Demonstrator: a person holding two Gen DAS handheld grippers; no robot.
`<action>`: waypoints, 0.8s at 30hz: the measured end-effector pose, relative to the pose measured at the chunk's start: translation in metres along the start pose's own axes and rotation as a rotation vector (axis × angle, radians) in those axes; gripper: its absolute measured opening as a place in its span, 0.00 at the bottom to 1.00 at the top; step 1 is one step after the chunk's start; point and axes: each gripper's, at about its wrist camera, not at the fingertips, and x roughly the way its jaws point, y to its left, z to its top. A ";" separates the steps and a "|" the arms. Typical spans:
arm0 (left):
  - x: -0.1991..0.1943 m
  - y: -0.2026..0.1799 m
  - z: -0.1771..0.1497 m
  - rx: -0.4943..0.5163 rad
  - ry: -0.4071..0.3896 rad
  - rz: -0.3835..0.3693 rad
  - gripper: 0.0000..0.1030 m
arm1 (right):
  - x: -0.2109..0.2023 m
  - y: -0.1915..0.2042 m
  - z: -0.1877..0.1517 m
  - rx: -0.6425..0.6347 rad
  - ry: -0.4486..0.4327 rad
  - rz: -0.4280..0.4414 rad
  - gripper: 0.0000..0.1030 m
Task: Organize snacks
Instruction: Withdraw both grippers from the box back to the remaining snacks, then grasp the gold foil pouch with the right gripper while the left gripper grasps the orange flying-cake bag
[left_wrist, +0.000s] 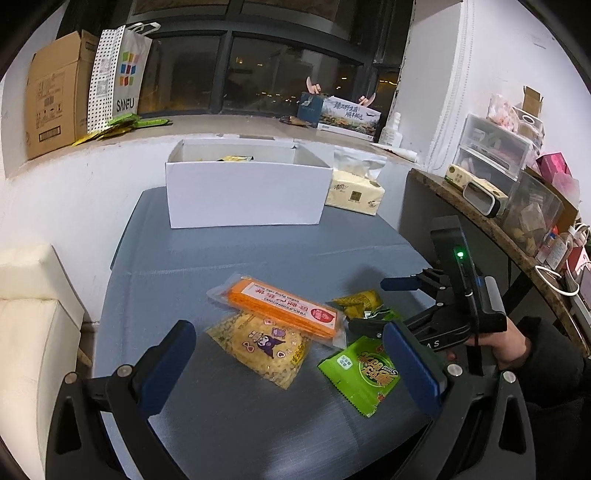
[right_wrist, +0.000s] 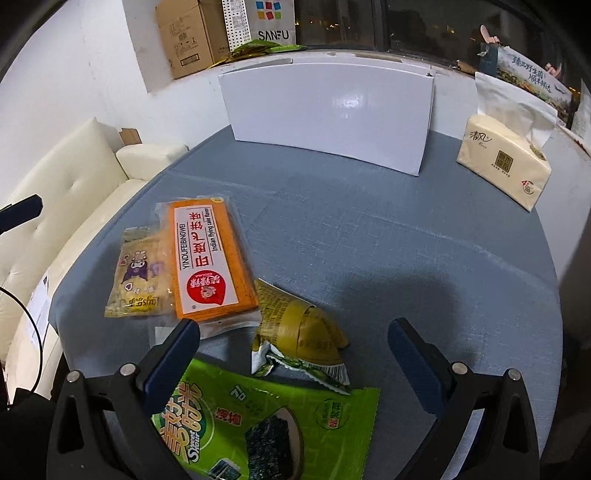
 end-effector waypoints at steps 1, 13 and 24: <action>0.001 0.000 0.000 -0.001 0.002 -0.001 1.00 | 0.000 0.001 0.000 -0.005 -0.004 -0.003 1.00; 0.022 -0.008 -0.002 0.011 0.068 -0.026 1.00 | -0.014 -0.011 -0.005 0.053 -0.030 -0.002 0.42; 0.112 -0.023 0.018 -0.151 0.293 0.020 1.00 | -0.074 -0.028 -0.019 0.103 -0.147 -0.054 0.42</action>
